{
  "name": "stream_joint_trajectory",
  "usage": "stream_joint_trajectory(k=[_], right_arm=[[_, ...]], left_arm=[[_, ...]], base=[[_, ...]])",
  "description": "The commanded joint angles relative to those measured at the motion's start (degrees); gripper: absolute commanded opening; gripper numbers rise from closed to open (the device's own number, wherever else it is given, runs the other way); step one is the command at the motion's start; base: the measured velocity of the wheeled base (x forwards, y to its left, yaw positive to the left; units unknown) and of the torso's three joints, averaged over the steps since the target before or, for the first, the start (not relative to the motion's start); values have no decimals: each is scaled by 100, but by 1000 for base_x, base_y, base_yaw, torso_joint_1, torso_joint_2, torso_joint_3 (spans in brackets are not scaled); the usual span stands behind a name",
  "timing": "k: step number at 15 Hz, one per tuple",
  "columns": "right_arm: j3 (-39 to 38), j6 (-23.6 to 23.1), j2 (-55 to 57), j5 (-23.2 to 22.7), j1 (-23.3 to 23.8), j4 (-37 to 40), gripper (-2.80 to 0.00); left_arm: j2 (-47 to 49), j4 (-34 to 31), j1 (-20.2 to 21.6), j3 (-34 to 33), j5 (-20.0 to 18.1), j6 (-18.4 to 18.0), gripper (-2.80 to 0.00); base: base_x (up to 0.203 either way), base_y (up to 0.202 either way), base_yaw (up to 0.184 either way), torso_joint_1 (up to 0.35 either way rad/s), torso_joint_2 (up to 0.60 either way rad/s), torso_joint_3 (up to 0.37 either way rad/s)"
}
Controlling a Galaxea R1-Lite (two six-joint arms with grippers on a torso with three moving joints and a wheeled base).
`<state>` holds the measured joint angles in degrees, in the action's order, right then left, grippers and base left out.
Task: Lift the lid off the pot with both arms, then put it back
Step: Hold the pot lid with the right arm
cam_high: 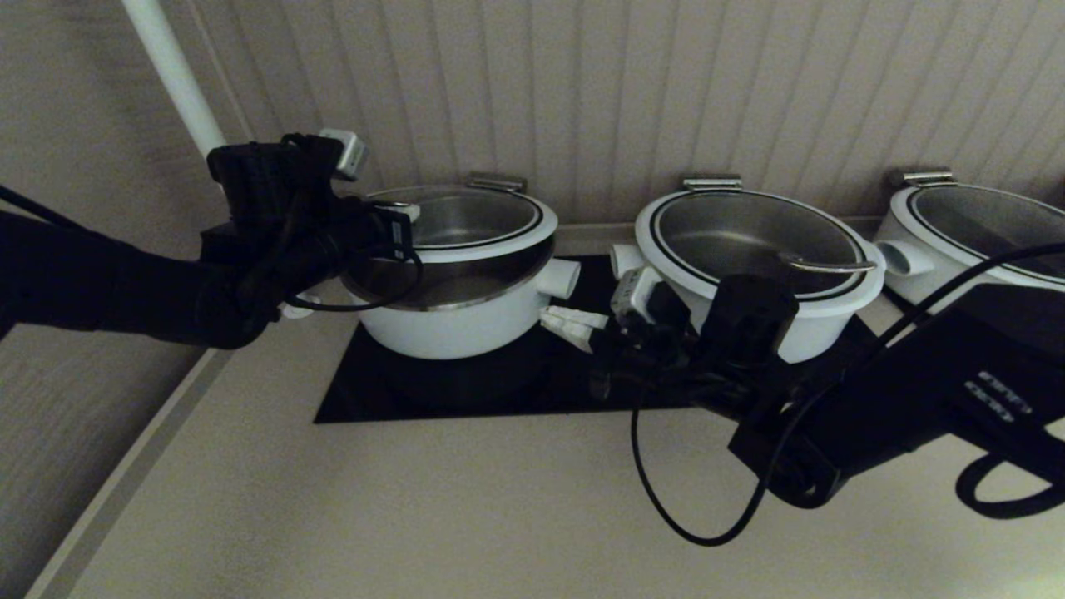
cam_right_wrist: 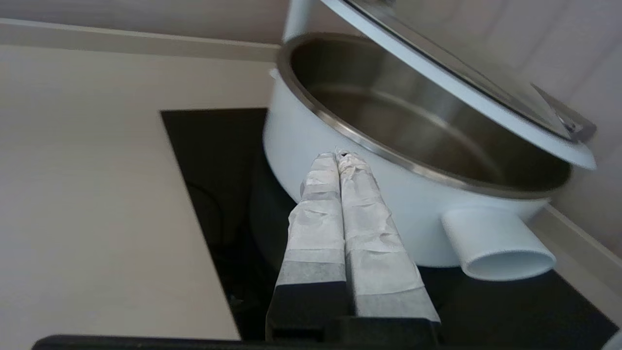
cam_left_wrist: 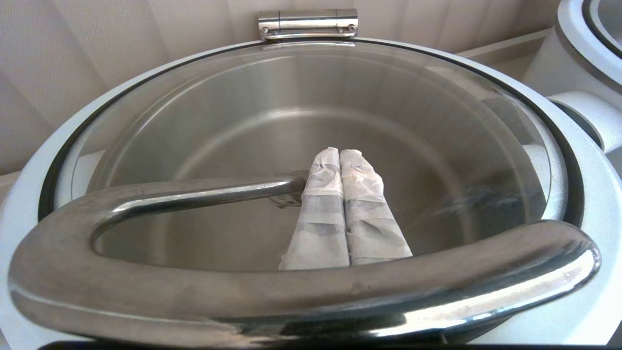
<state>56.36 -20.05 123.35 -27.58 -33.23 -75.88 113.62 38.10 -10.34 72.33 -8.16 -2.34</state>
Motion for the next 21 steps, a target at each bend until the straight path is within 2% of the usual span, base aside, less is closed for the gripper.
stream_joint_trajectory(k=[1,11,21], right_arm=[[176,-2,88,69,1,1,-280],[1909,1,505,157,-7,1198,-280],[2322,16,964,156,-63,1361,-280]], left_arm=[[20,31,32,1,-10,-3,-280],[11,31,58,1,-2,-3,-280],[38,26,57,3,-11,-12,-280]], base=[[0,0,0,0,0,0],[0,0,0,0,0,0],[0,0,0,0,0,0]])
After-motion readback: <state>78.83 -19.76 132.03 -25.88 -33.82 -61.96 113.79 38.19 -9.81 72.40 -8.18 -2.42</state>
